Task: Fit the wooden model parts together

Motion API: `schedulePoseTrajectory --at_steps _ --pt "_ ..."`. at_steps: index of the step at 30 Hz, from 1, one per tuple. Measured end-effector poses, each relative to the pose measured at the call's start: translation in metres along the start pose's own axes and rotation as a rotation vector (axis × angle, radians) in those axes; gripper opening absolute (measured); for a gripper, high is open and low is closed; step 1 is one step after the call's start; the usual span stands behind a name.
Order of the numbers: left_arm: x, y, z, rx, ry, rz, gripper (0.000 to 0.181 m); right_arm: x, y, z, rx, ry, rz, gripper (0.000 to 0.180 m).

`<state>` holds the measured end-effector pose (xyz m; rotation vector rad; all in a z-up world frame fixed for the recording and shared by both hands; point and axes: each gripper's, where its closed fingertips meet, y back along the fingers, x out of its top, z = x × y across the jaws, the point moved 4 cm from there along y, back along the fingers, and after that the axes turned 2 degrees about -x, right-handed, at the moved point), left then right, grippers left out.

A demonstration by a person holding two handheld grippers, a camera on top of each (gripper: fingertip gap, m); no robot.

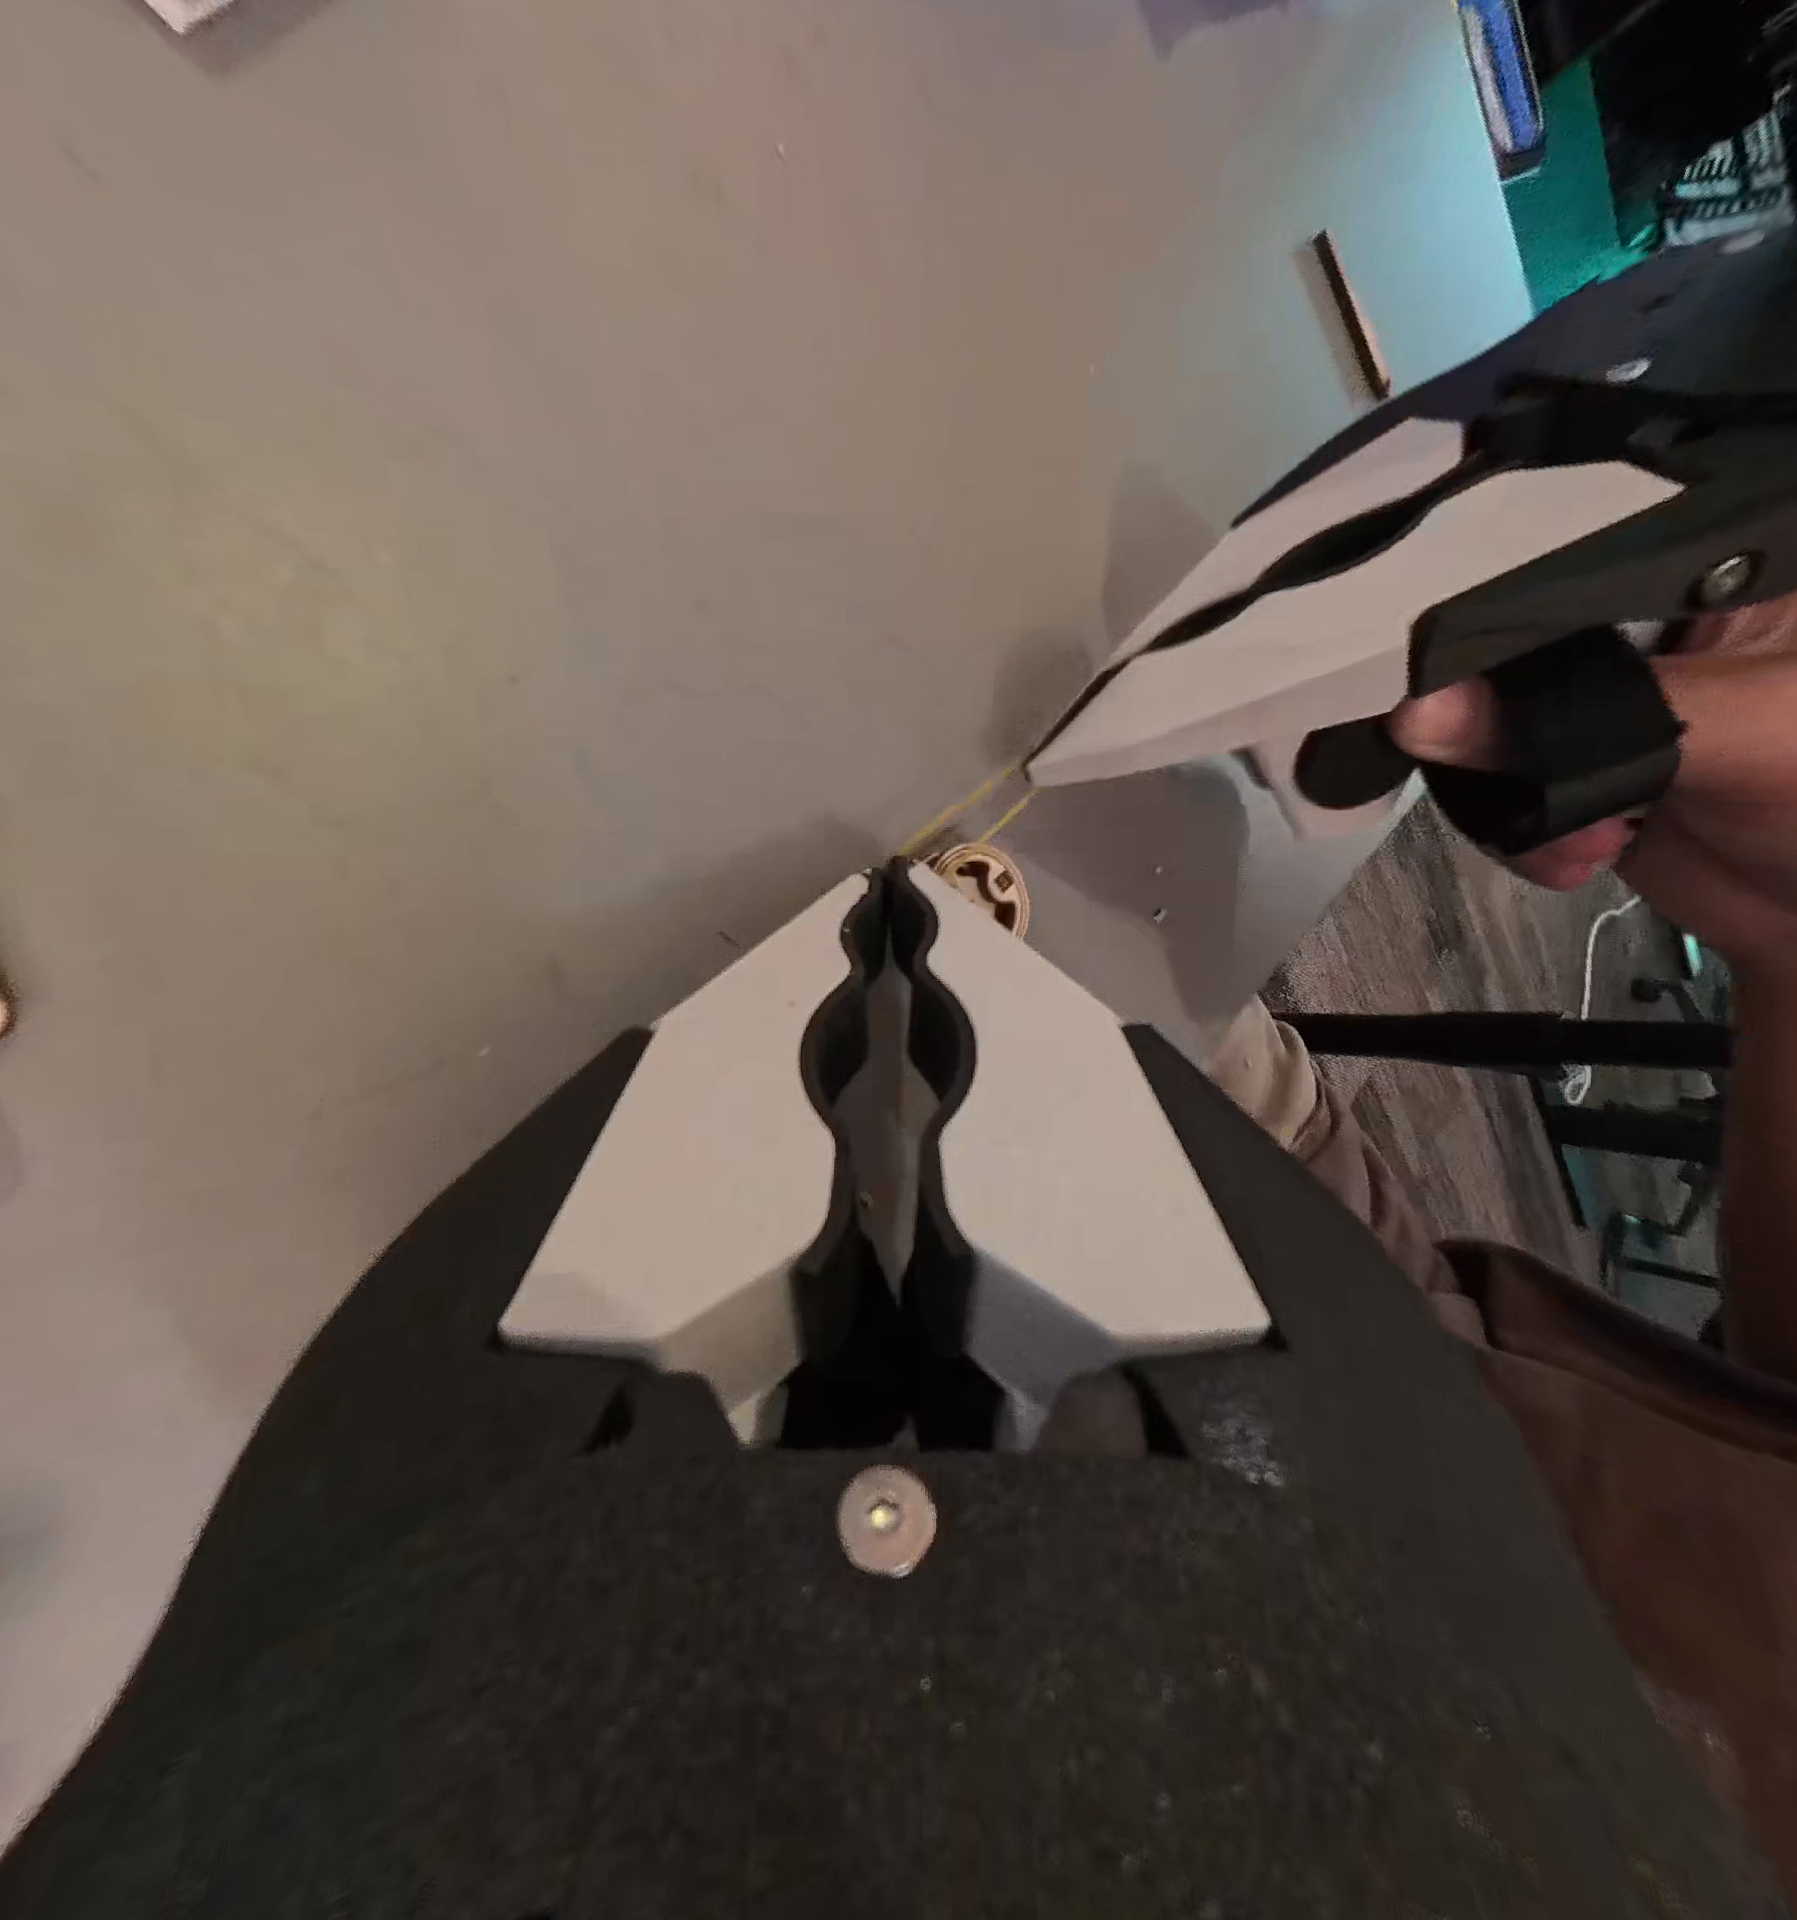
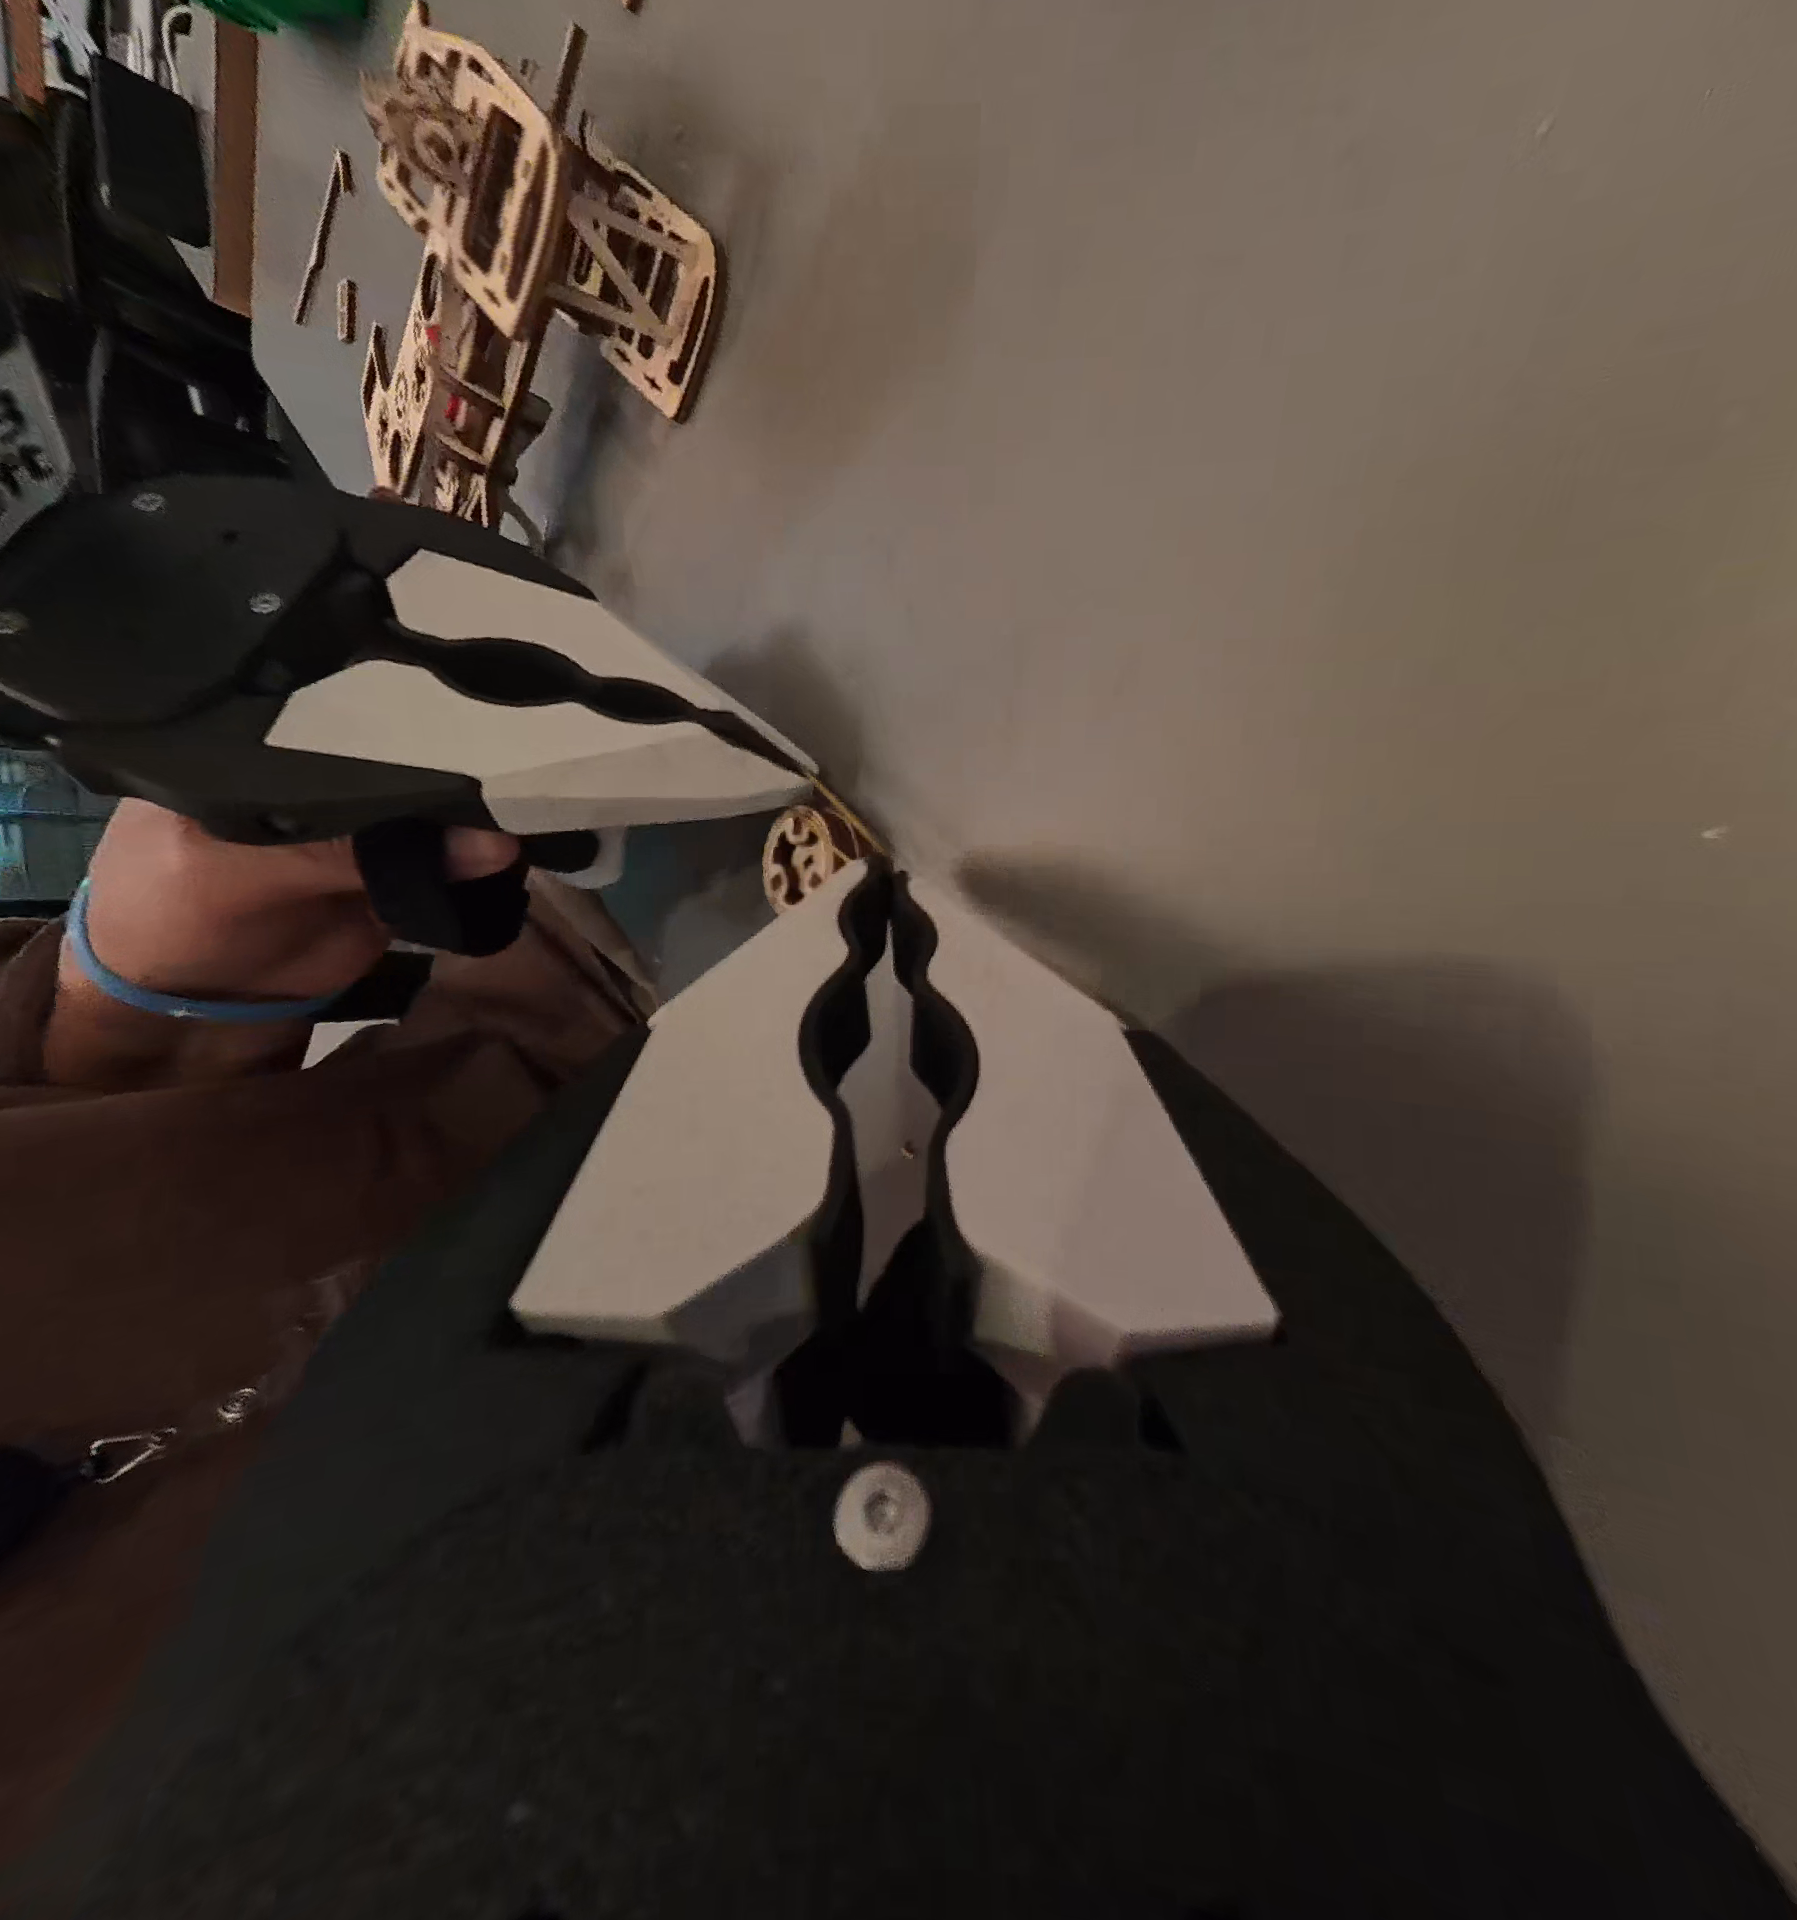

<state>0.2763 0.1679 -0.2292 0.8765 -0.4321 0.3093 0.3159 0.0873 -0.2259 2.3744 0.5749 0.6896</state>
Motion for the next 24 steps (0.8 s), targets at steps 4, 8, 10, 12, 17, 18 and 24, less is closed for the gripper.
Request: schedulePoseTrajectory --at_steps 4,8,10,12,17,18,24 --pt "-0.002 0.008 0.002 -0.006 0.005 -0.025 0.000 -0.004 0.000 -0.003 -0.016 0.000 -0.019 0.000" --pt "-0.009 0.010 0.001 -0.045 0.045 -0.055 0.000 -0.008 0.001 -0.001 -0.040 -0.016 -0.031 0.000" --pt "-0.010 0.008 0.000 -0.053 0.054 -0.066 0.000 -0.010 -0.003 0.000 -0.043 -0.022 -0.044 0.000" --pt "-0.009 0.009 -0.001 -0.046 0.047 -0.075 0.000 -0.011 -0.005 0.000 -0.061 -0.017 -0.046 0.000" --pt "-0.014 0.015 0.008 -0.076 0.041 -0.117 0.000 -0.015 0.004 -0.013 -0.090 0.027 -0.066 0.000" --pt "-0.012 0.019 0.012 -0.084 0.037 -0.112 0.000 -0.014 0.009 -0.019 -0.104 0.048 -0.053 0.000" --pt "-0.016 0.016 0.011 -0.063 0.015 -0.144 0.000 -0.021 0.004 -0.009 -0.101 0.012 -0.077 0.000"
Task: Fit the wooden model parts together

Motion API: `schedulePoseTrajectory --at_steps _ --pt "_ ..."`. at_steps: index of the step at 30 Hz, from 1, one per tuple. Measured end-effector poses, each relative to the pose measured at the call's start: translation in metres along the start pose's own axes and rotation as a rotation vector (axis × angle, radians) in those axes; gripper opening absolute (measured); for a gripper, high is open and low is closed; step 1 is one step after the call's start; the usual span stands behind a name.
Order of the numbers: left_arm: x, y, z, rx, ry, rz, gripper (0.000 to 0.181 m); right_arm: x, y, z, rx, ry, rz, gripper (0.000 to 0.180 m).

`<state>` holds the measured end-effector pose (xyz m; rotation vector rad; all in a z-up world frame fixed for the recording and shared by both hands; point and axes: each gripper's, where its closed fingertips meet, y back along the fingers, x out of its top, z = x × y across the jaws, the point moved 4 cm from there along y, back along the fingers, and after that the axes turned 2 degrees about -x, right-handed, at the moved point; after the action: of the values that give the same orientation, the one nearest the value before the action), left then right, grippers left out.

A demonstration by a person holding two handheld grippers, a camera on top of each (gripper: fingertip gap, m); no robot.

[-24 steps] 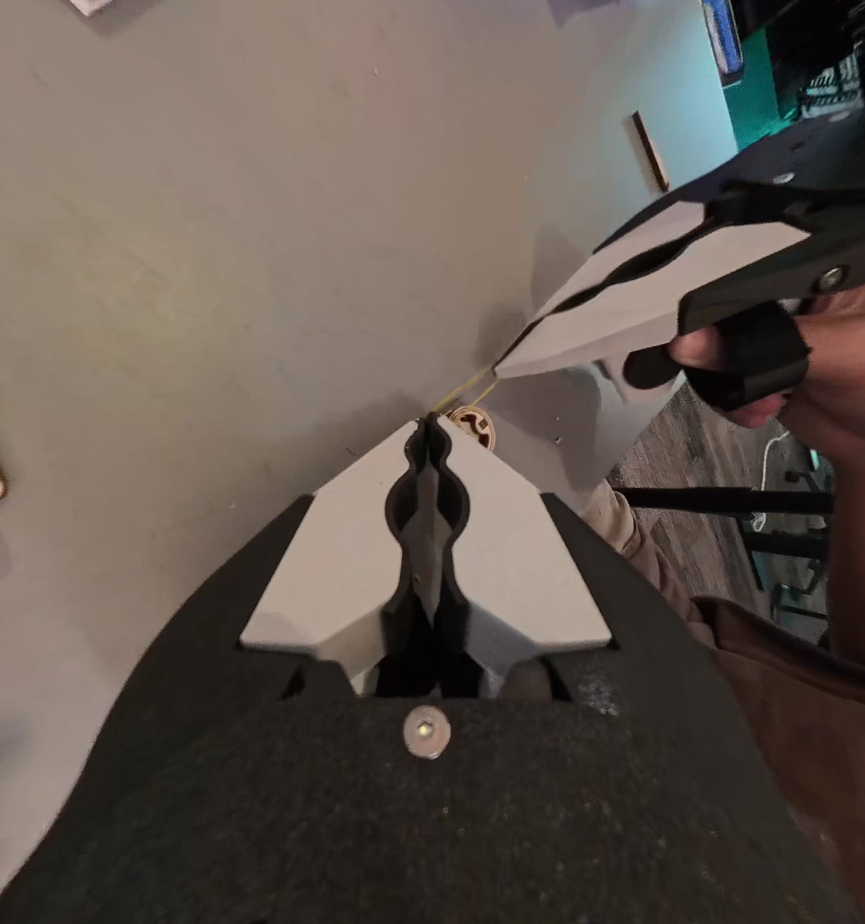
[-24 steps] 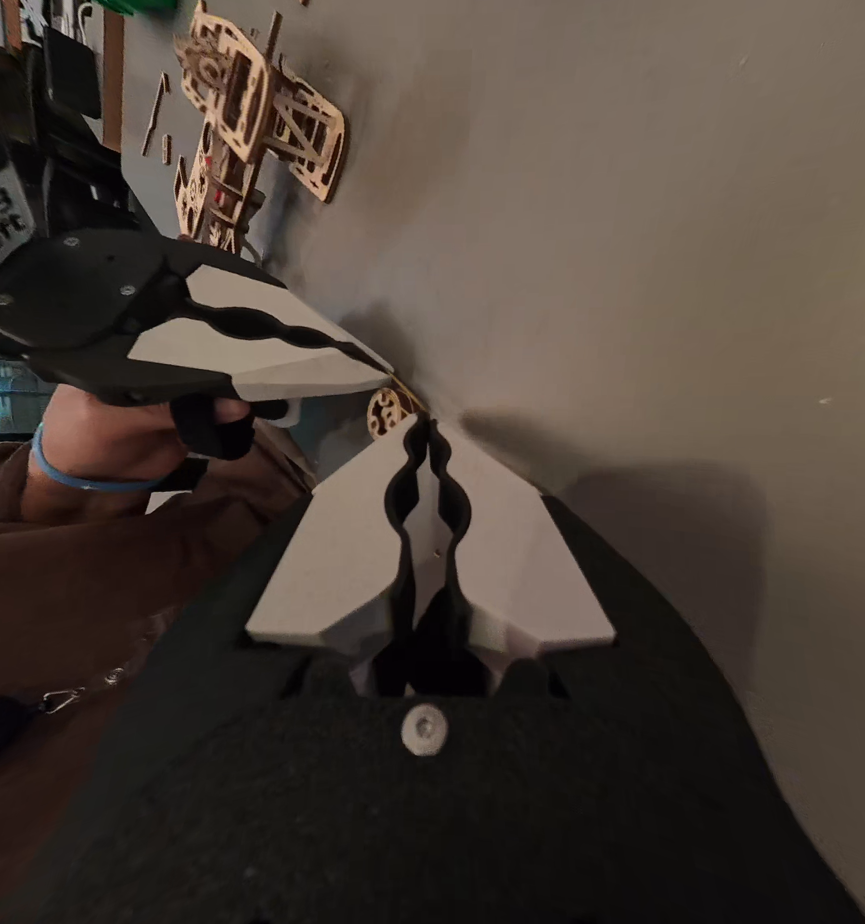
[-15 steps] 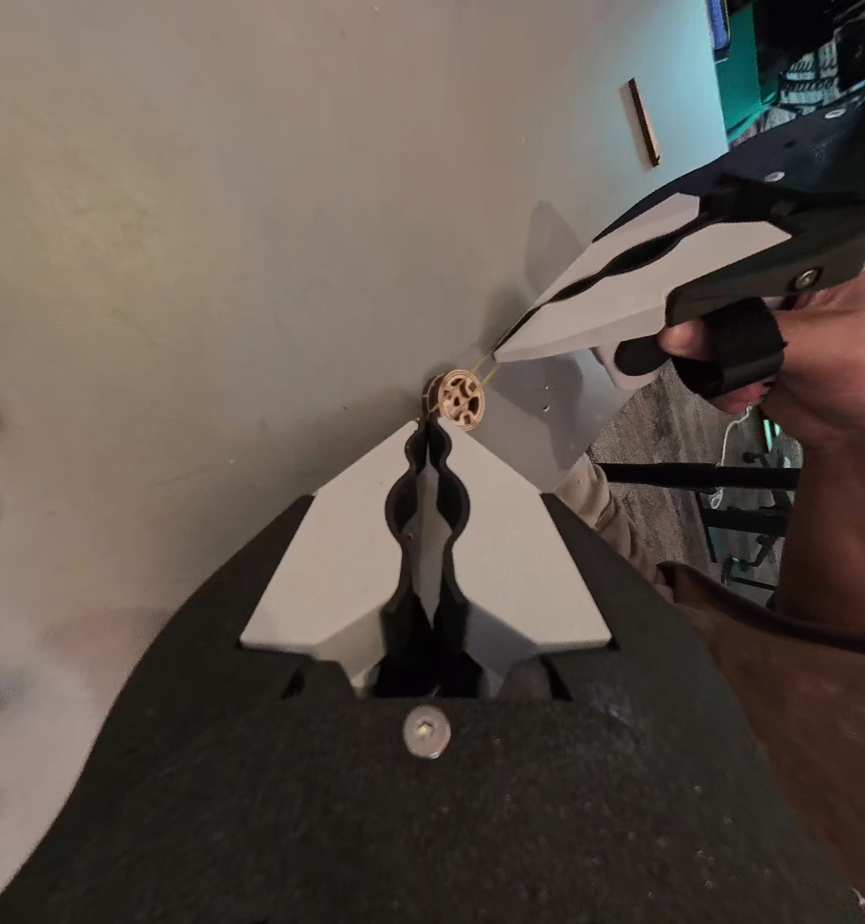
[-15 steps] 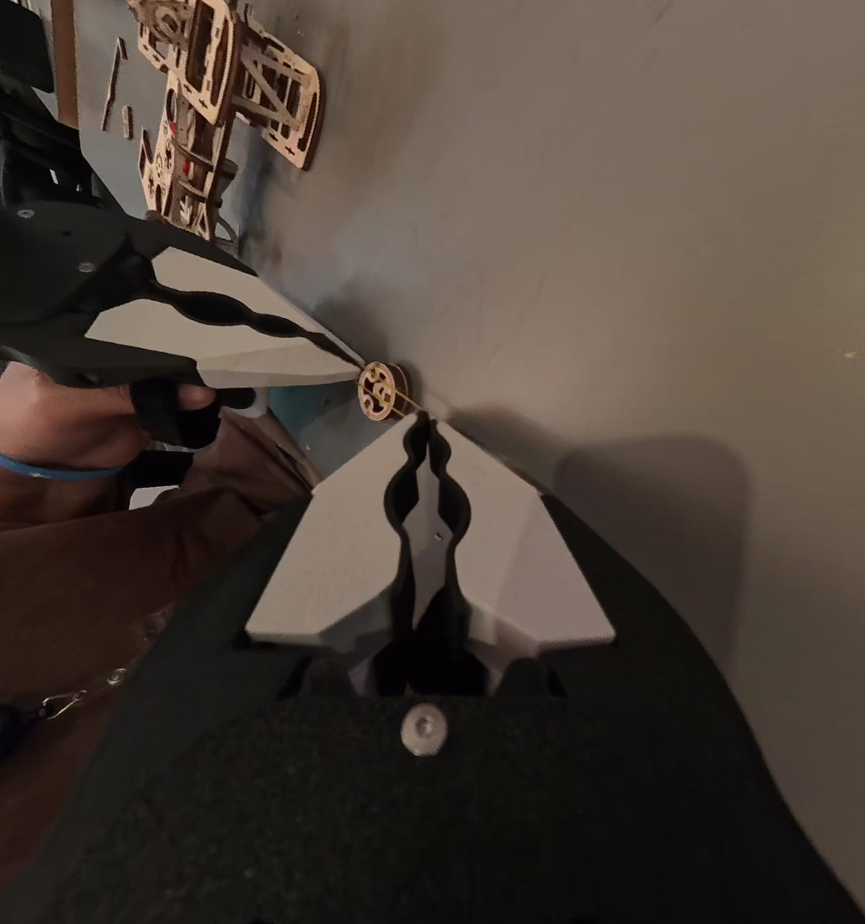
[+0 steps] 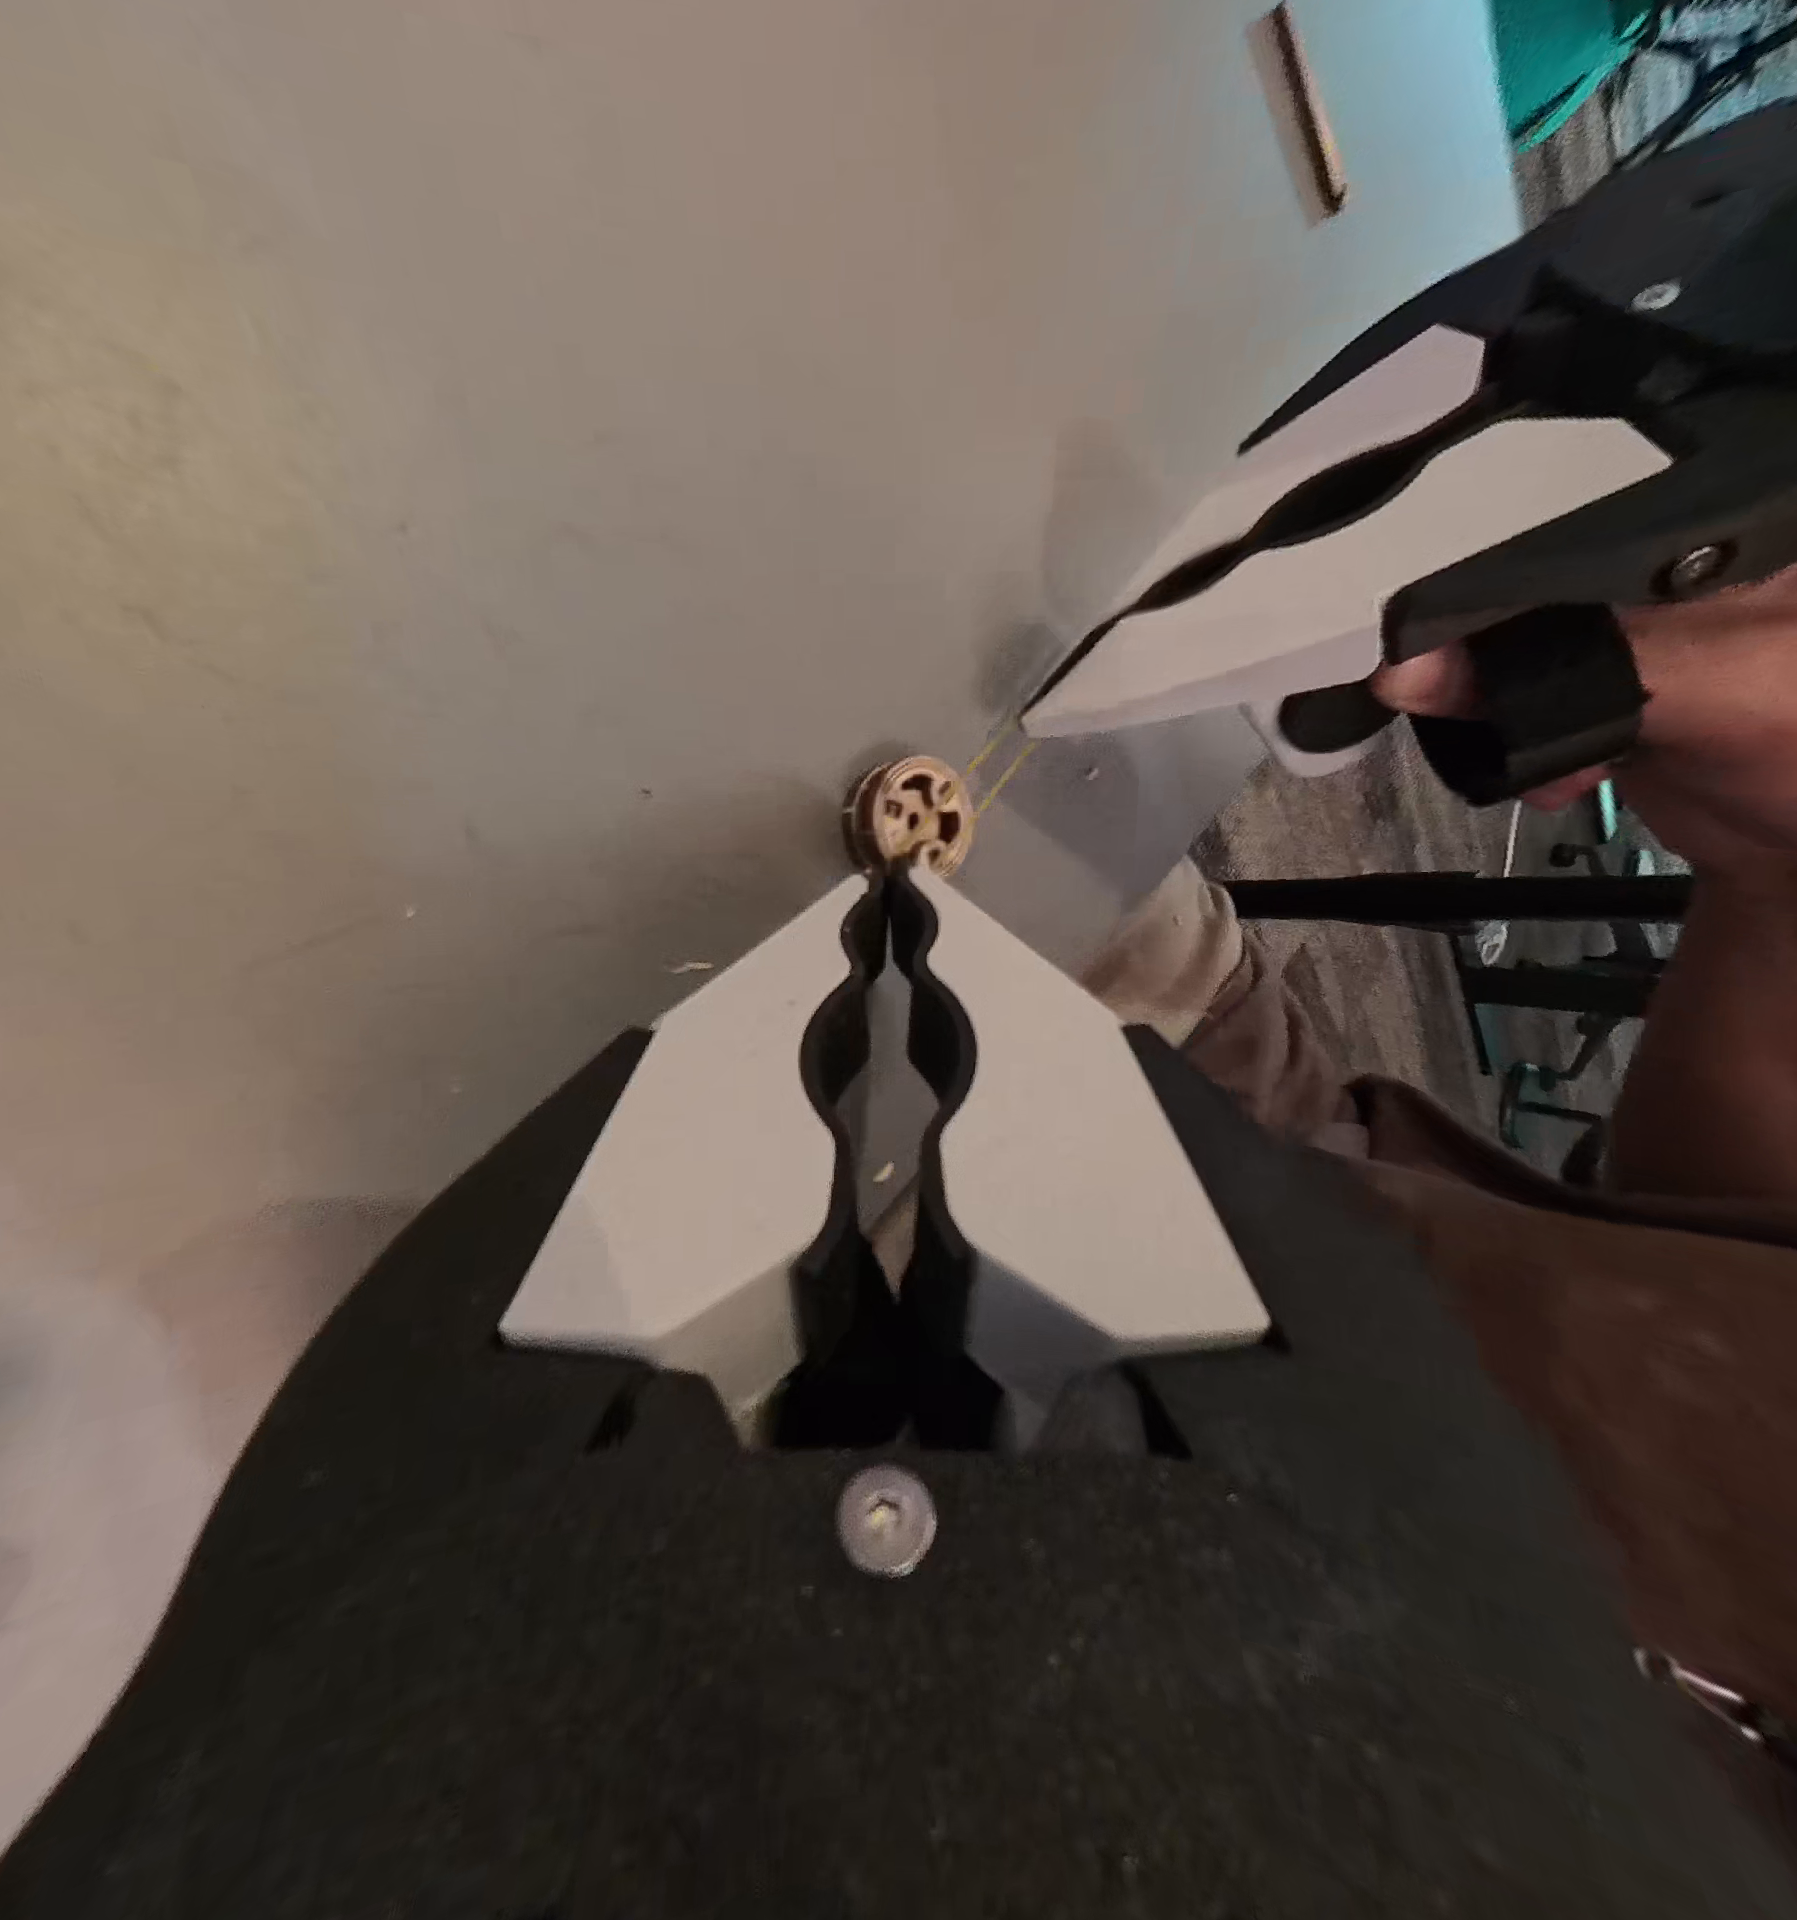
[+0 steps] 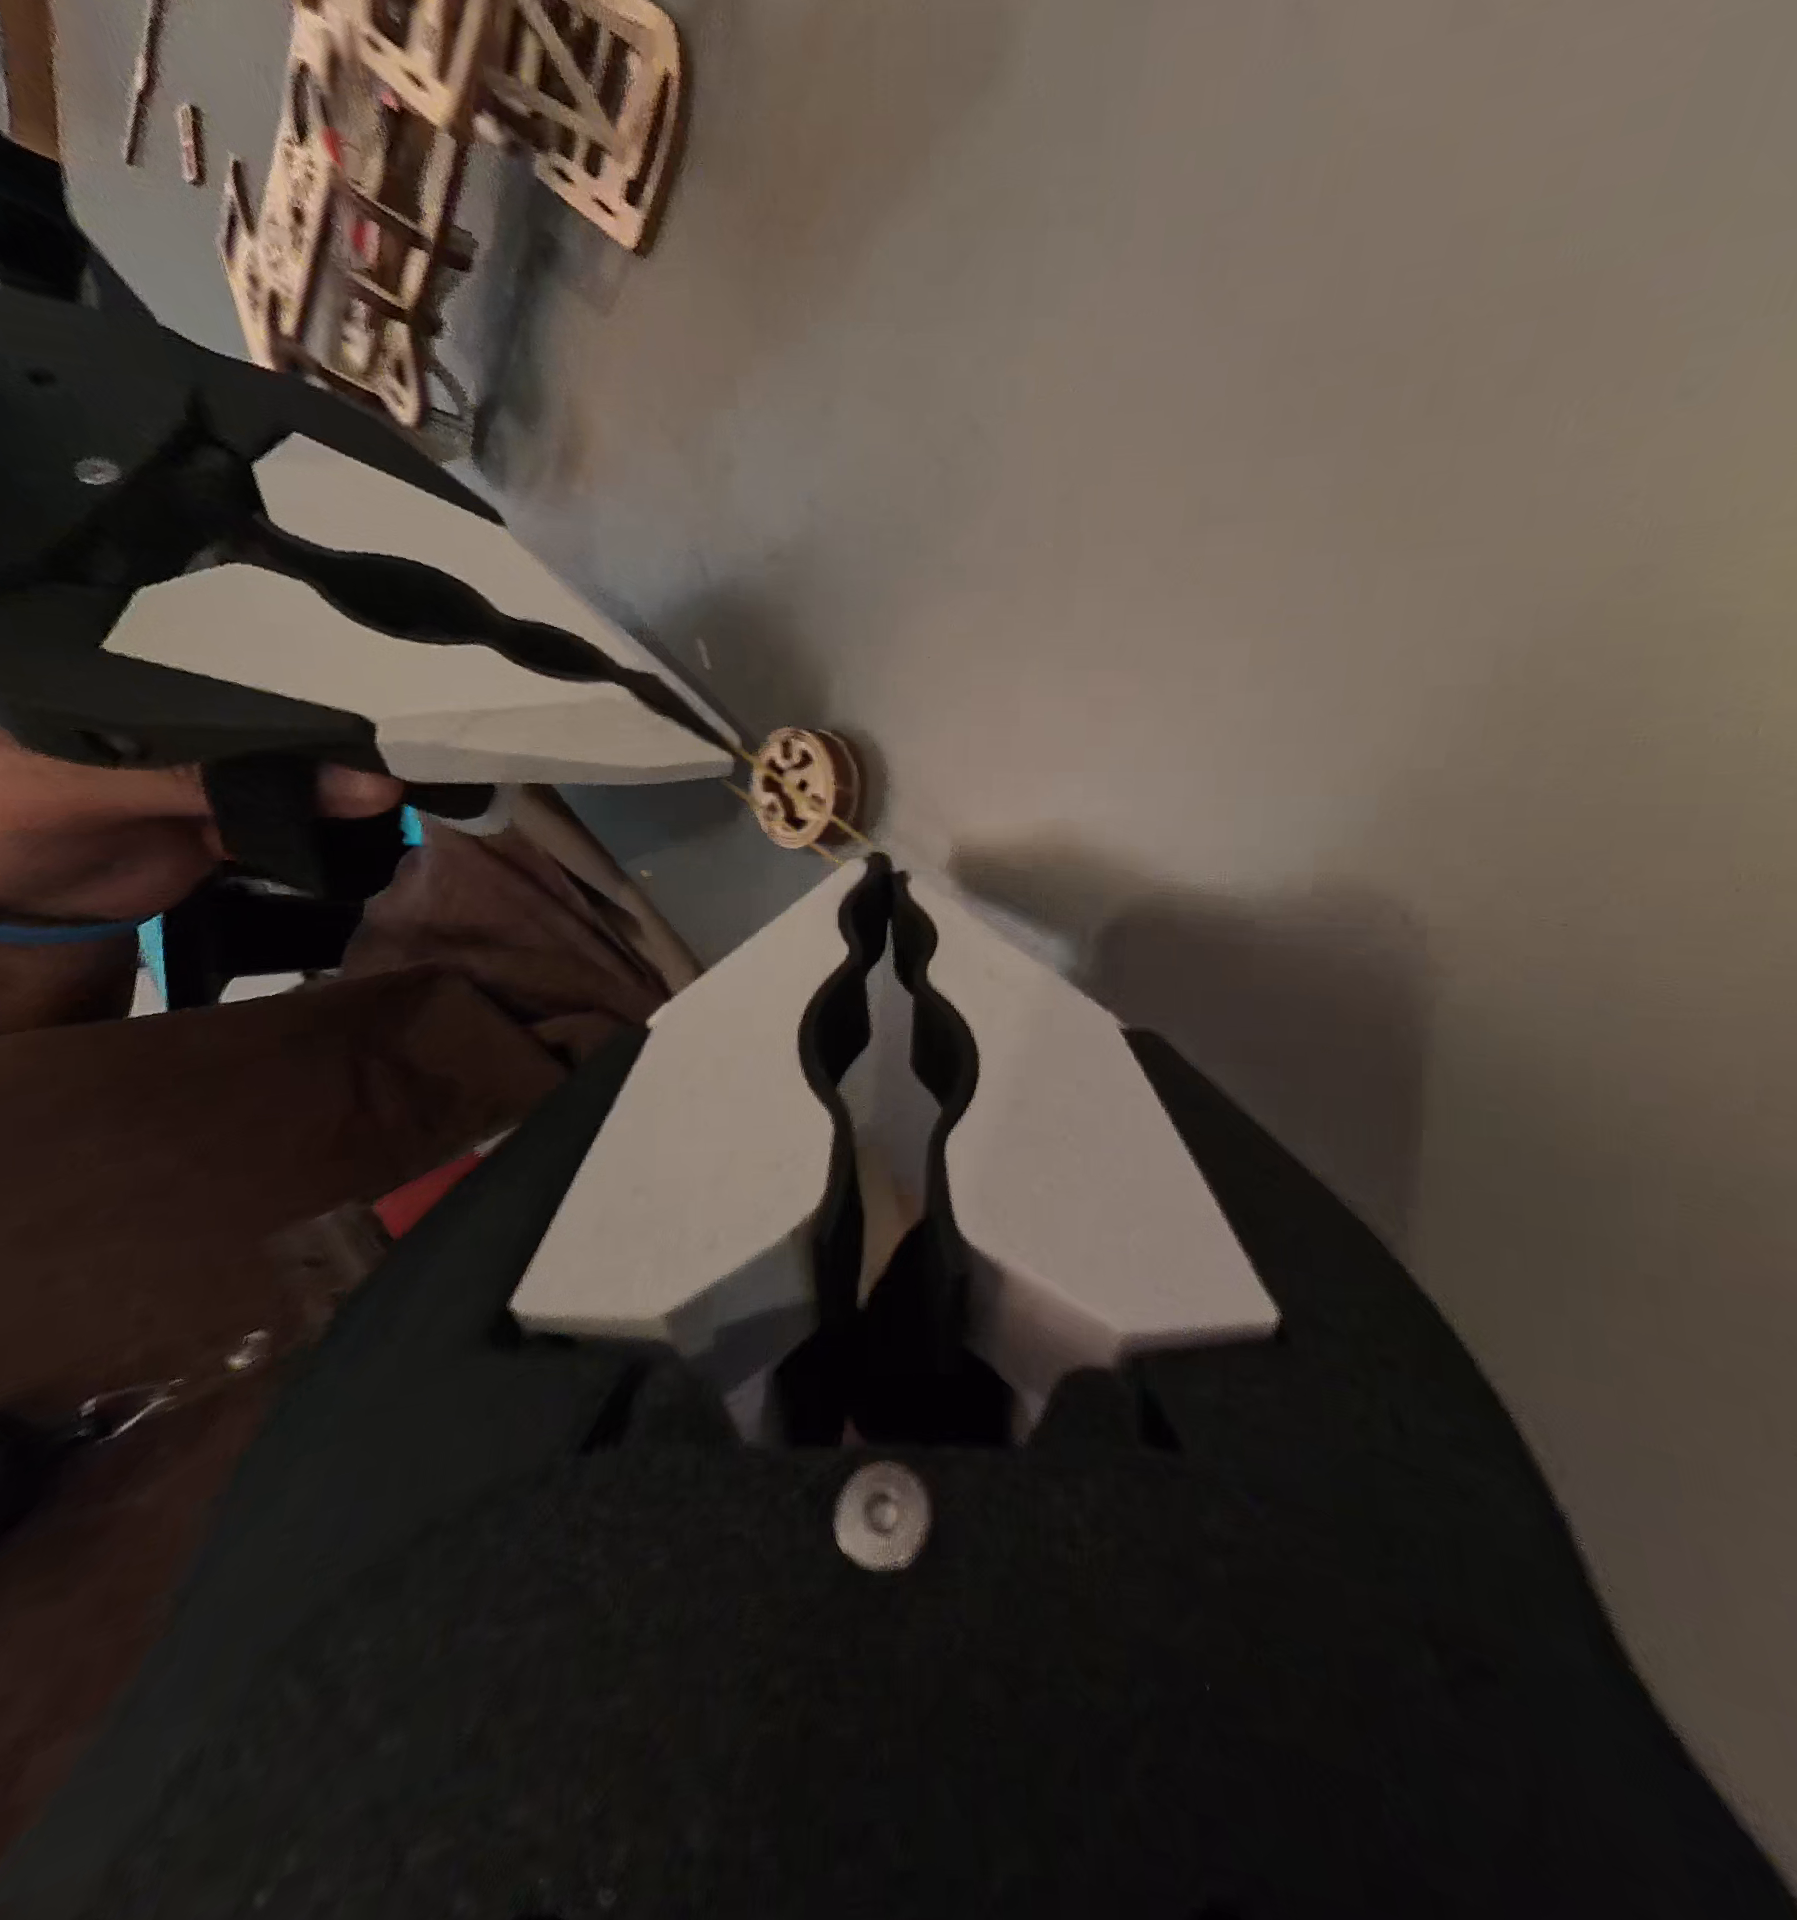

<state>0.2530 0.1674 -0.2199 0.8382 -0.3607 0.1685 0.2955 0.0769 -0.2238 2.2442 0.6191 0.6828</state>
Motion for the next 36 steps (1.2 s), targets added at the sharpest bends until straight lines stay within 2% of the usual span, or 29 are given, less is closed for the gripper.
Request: schedulePoseTrajectory --at_steps 4,12,22,31,36 --pt "-0.003 -0.006 -0.005 0.033 -0.009 -0.014 0.000 0.000 -0.008 0.004 -0.041 0.016 0.008 0.000" --pt "0.002 -0.011 -0.004 0.069 -0.049 -0.019 0.000 0.023 -0.019 -0.007 -0.192 0.208 0.096 0.000" --pt "0.003 -0.005 -0.012 0.070 -0.009 0.020 0.000 0.025 -0.016 0.004 -0.193 0.163 0.090 0.000" --pt "0.002 0.001 -0.025 -0.082 0.241 0.138 0.000 0.020 -0.017 0.001 -0.173 0.158 0.097 0.000" --pt "0.006 0.002 -0.026 -0.004 0.195 0.180 0.000 0.019 -0.017 0.000 -0.187 0.174 0.093 0.000"
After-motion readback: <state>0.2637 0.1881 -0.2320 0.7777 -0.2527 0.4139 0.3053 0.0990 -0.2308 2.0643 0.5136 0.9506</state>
